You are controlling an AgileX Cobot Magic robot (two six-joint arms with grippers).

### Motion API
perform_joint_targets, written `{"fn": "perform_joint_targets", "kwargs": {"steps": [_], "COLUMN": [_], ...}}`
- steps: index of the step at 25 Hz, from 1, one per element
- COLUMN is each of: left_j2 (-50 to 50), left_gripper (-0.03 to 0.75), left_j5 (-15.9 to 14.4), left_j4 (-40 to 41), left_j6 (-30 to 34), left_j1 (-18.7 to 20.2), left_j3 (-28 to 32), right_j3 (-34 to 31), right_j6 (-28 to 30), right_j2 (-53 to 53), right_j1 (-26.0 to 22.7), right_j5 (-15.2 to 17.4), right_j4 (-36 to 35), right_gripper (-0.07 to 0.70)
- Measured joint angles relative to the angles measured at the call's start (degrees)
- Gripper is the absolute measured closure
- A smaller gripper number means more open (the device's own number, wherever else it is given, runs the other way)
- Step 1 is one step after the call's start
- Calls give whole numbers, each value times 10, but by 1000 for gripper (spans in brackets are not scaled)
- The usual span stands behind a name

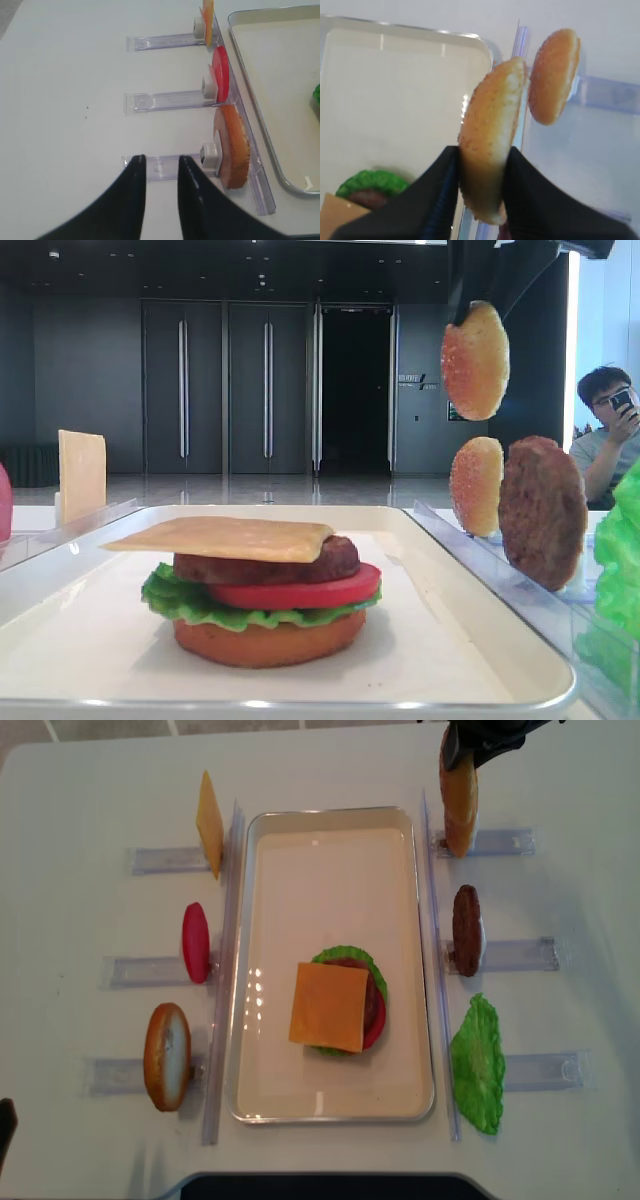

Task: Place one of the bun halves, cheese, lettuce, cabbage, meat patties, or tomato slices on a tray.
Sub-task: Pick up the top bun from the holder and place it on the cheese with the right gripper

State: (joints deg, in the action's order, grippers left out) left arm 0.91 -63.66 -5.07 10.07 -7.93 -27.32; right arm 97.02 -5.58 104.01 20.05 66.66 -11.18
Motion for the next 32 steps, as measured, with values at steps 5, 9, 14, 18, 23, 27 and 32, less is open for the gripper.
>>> {"fn": "perform_joint_targets", "kwargs": {"steps": [5, 9, 14, 18, 23, 27, 32], "left_j2": [0, 0, 0, 0, 0, 0, 0], "left_gripper": [552, 553, 553, 553, 553, 554, 554], "left_j5": [0, 0, 0, 0, 0, 0, 0], "left_j4": [0, 0, 0, 0, 0, 0, 0], "left_j6": [0, 0, 0, 0, 0, 0, 0], "left_j1": [0, 0, 0, 0, 0, 0, 0], "left_j3": [0, 0, 0, 0, 0, 0, 0], "right_j3": [0, -8, -79, -177, -302, -378, -424], "right_j6": [-10, -26, -48, -74, -121, -155, -165], "right_j2": [-39, -85, -184, -294, -453, -563, -616], "right_j1": [0, 0, 1, 16, 47, 53, 53], "right_j5": [34, 35, 34, 35, 38, 39, 42], "right_j4": [2, 11, 13, 16, 16, 25, 11], "right_gripper": [402, 402, 402, 402, 402, 402, 402]}}
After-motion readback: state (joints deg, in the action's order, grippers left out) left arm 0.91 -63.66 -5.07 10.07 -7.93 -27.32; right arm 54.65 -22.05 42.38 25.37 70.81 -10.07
